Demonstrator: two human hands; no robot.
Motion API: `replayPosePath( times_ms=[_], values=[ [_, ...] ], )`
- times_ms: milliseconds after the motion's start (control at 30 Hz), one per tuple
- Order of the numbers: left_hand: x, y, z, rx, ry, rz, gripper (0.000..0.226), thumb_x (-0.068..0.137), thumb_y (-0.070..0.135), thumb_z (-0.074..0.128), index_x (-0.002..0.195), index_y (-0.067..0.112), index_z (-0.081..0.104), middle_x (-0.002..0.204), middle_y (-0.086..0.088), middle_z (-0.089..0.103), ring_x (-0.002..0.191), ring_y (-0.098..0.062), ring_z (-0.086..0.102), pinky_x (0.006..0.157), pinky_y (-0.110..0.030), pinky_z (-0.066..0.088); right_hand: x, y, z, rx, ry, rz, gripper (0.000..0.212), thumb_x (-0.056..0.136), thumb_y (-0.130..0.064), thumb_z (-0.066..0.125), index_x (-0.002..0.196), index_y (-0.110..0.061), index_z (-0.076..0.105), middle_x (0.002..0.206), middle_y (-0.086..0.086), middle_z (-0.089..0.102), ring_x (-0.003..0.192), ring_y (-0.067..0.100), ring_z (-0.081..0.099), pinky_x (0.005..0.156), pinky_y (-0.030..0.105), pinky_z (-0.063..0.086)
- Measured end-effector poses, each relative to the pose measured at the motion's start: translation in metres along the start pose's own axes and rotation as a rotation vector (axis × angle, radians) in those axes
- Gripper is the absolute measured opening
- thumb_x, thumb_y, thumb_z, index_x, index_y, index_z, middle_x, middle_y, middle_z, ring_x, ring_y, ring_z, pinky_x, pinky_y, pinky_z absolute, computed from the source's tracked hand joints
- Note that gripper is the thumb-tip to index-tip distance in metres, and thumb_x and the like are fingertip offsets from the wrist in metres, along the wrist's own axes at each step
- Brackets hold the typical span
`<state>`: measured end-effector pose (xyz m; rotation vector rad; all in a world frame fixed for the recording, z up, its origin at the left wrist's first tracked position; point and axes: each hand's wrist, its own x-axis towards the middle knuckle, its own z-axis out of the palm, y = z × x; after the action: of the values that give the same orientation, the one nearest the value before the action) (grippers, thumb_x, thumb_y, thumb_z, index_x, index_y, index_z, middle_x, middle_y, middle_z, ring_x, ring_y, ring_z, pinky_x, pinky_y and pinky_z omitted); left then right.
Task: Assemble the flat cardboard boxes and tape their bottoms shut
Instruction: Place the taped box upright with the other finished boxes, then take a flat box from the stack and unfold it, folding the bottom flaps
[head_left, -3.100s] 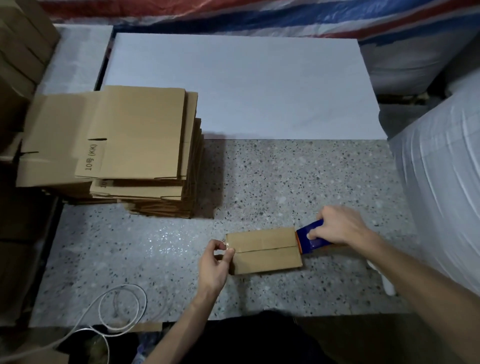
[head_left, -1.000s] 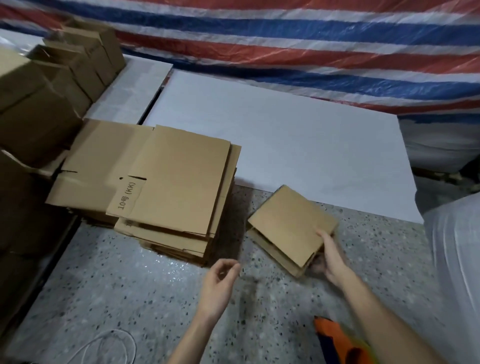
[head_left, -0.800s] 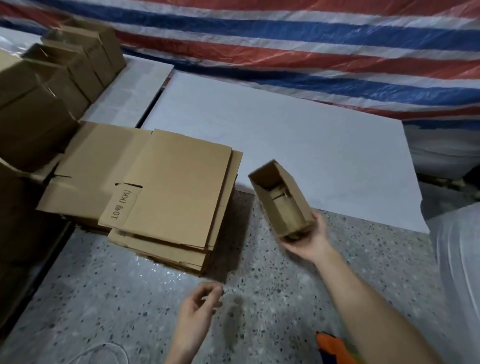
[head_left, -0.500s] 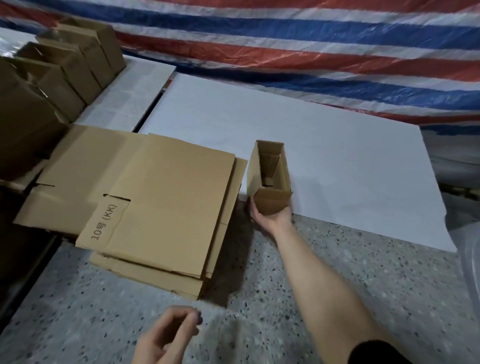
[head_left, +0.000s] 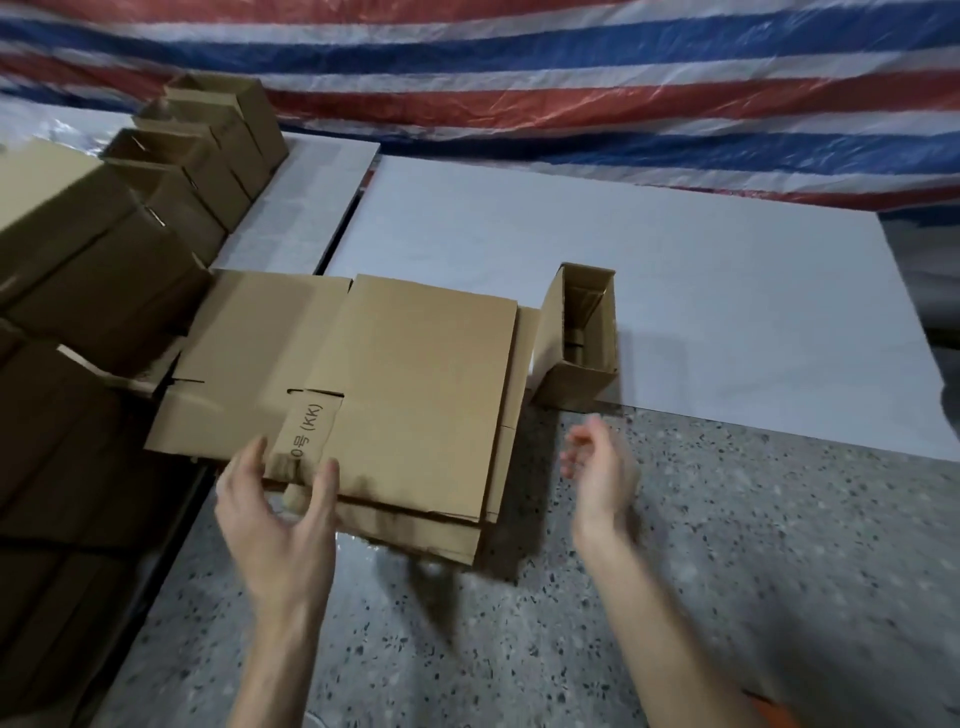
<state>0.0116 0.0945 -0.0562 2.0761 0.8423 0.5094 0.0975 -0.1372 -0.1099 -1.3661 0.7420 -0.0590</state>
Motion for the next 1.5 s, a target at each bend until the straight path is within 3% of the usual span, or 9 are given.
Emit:
replayPosePath(
  times_ms=[233, 433, 600, 700, 867, 967, 1067, 1200, 1500],
  values=[
    [0.029, 0.004, 0.007, -0.026, -0.194, -0.124, 0.067, 0.083, 0.04, 0.078, 0.133, 0.003, 0.054, 0.129, -0.017, 0.058, 0.119, -0.034, 0.055, 0.104, -0.044, 0.043, -0.09, -0.009, 0.026, -0.704, -0.331, -0.18, 0.06, 0.082, -0.049, 0.076, 0.133, -0.026, 0.056, 0.127, -0.007, 0.055, 0.119, 0.012, 0.05, 0.104, 0.038, 0.045],
    [-0.001, 0.037, -0.035, -0.23, -0.038, -0.044, 0.061, 0.082, 0.032, 0.08, 0.136, 0.017, 0.056, 0.129, -0.001, 0.056, 0.12, -0.018, 0.055, 0.108, -0.041, 0.045, -0.12, -0.034, 0.012, -0.365, -0.23, -0.225, 0.055, 0.08, -0.033, 0.082, 0.129, -0.03, 0.059, 0.12, -0.015, 0.059, 0.123, 0.014, 0.054, 0.109, 0.044, 0.044],
    [-0.054, 0.076, -0.096, -0.369, -0.22, 0.422, 0.051, 0.071, 0.053, 0.076, 0.118, 0.044, 0.059, 0.135, 0.018, 0.046, 0.135, -0.014, 0.04, 0.111, -0.025, 0.034, -0.144, -0.057, -0.044, 0.109, -0.205, -0.164, 0.02, 0.095, -0.017, 0.062, 0.104, -0.025, 0.078, 0.112, -0.004, 0.075, 0.114, 0.016, 0.066, 0.099, 0.042, 0.052],
    [-0.068, 0.087, -0.109, -0.296, -0.42, 0.802, 0.051, 0.073, 0.042, 0.075, 0.12, 0.033, 0.057, 0.151, -0.004, 0.045, 0.152, -0.027, 0.023, 0.124, -0.046, 0.015, -0.155, -0.062, -0.1, 0.3, -0.216, 0.013, 0.024, 0.089, -0.01, 0.055, 0.087, -0.008, 0.08, 0.109, 0.011, 0.074, 0.109, 0.028, 0.066, 0.078, 0.031, 0.057],
    [-0.092, 0.105, -0.109, -0.172, -0.518, 1.255, 0.023, 0.092, 0.021, 0.064, 0.115, 0.021, 0.068, 0.111, 0.005, 0.071, 0.109, -0.019, 0.066, 0.1, -0.05, 0.047, -0.182, -0.059, -0.193, -0.094, -0.196, -0.011, 0.034, 0.099, -0.006, 0.049, 0.086, -0.012, 0.08, 0.113, 0.007, 0.074, 0.103, 0.02, 0.065, 0.082, 0.032, 0.051],
    [-0.136, 0.118, -0.103, -0.06, -0.599, 1.377, 0.046, 0.087, 0.017, 0.07, 0.13, 0.028, 0.058, 0.104, 0.007, 0.063, 0.087, -0.016, 0.058, 0.079, -0.031, 0.043, -0.202, -0.071, -0.237, -0.301, -0.212, -0.242, 0.022, 0.095, -0.028, 0.061, 0.109, -0.031, 0.078, 0.116, -0.006, 0.072, 0.119, 0.009, 0.061, 0.106, 0.028, 0.046],
    [-0.184, 0.122, -0.08, 0.07, -0.612, 1.448, 0.054, 0.077, 0.026, 0.055, 0.13, 0.032, 0.052, 0.095, 0.01, 0.06, 0.081, -0.014, 0.052, 0.074, -0.03, 0.037, -0.21, -0.054, -0.266, -0.249, -0.398, -0.09, 0.025, 0.073, 0.005, 0.074, 0.079, -0.018, 0.083, 0.09, 0.002, 0.079, 0.093, 0.0, 0.07, 0.086, 0.024, 0.056],
    [-0.208, 0.085, -0.036, 0.114, -0.625, 1.268, 0.05, 0.075, 0.049, 0.063, 0.121, 0.031, 0.062, 0.104, 0.011, 0.063, 0.101, -0.015, 0.063, 0.098, -0.032, 0.035, -0.187, -0.001, -0.279, -0.428, -0.249, -0.186, 0.037, 0.072, 0.022, 0.073, 0.091, -0.009, 0.074, 0.082, 0.003, 0.078, 0.071, -0.001, 0.069, 0.07, 0.009, 0.052],
    [-0.181, -0.103, 0.004, 0.189, -0.753, -0.047, 0.101, 0.072, 0.067, 0.068, 0.155, 0.024, 0.03, 0.159, -0.009, 0.026, 0.145, -0.03, 0.03, 0.115, -0.046, 0.033, -0.109, 0.128, -0.283, -0.58, -0.227, 0.15, 0.025, 0.094, -0.008, 0.067, 0.095, 0.008, 0.048, 0.079, 0.012, 0.056, 0.082, 0.017, 0.068, 0.082, 0.035, 0.058]
  ],
)
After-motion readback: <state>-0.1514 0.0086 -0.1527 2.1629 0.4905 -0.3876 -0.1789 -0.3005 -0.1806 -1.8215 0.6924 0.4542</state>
